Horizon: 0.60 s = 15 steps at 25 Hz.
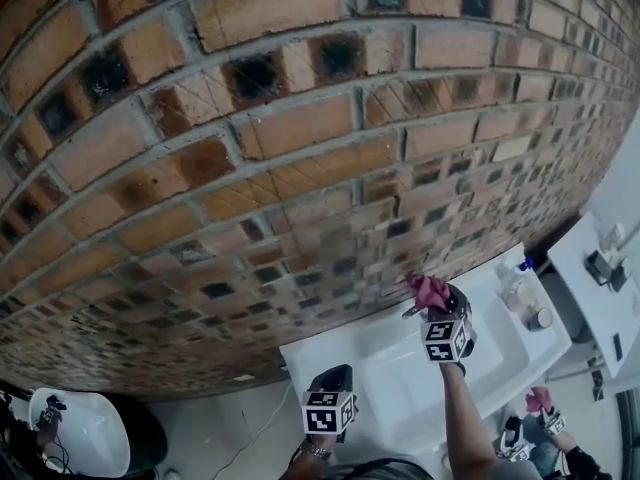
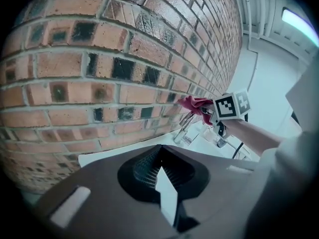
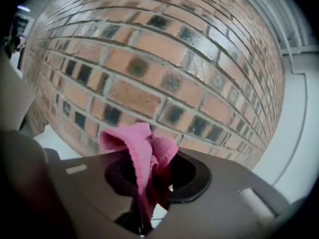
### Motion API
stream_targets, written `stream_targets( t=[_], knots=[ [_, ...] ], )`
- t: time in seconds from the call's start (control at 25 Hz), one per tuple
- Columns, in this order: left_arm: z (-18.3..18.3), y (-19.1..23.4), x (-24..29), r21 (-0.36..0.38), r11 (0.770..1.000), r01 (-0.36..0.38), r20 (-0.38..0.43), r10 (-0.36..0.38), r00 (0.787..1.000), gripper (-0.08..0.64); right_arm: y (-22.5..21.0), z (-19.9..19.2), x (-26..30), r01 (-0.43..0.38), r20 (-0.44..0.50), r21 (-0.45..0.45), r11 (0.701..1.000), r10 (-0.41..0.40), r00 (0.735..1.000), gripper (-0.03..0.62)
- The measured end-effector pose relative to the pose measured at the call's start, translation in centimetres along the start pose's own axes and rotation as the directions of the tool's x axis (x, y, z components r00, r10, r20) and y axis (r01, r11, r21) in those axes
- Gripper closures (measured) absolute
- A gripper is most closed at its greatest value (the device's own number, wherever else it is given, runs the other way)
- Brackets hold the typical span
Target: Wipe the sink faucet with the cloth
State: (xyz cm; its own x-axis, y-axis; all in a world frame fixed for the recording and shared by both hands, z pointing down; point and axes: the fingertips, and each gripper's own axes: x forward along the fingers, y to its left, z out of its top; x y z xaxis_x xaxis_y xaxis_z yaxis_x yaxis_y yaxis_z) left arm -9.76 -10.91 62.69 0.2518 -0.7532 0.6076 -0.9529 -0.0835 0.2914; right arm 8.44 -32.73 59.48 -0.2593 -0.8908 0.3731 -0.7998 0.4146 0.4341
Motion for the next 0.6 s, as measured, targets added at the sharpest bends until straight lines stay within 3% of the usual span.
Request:
stream_targets(
  t=[0.16,0.28,0.36,0.48,0.6],
  knots=[
    [-0.4,-0.1,0.0,0.017,1.0,0.002,-0.013,-0.001,1.0,0.544,-3.0,-2.2,1.5,0.107,-0.039,0.062,0.992,-0.105,0.994,0.505],
    [-0.7,-0.1,-0.1,0.023,1.0,0.002,-0.021,-0.002,1.0,0.545,-4.3,-5.6,2.3,0.151,-0.11,0.152,0.977,-0.135,0.985,0.509],
    [-1.0,0.0,-0.1,0.029,1.0,-0.001,-0.028,0.002,1.0,0.544,-4.4,-7.3,2.7,0.152,-0.125,0.227,0.962,-0.126,0.984,0.512],
    [-0.9,-0.5,0.2,0.058,0.998,0.004,-0.035,-0.002,0.999,0.543,-4.2,-8.7,3.5,0.148,-0.133,0.253,0.956,-0.117,0.984,0.512],
    [-0.5,-1.6,0.4,0.09,0.996,0.025,-0.038,-0.021,0.999,0.544,-1.9,-13.2,5.1,0.078,-0.264,0.282,0.956,-0.001,0.965,0.511]
  ],
)
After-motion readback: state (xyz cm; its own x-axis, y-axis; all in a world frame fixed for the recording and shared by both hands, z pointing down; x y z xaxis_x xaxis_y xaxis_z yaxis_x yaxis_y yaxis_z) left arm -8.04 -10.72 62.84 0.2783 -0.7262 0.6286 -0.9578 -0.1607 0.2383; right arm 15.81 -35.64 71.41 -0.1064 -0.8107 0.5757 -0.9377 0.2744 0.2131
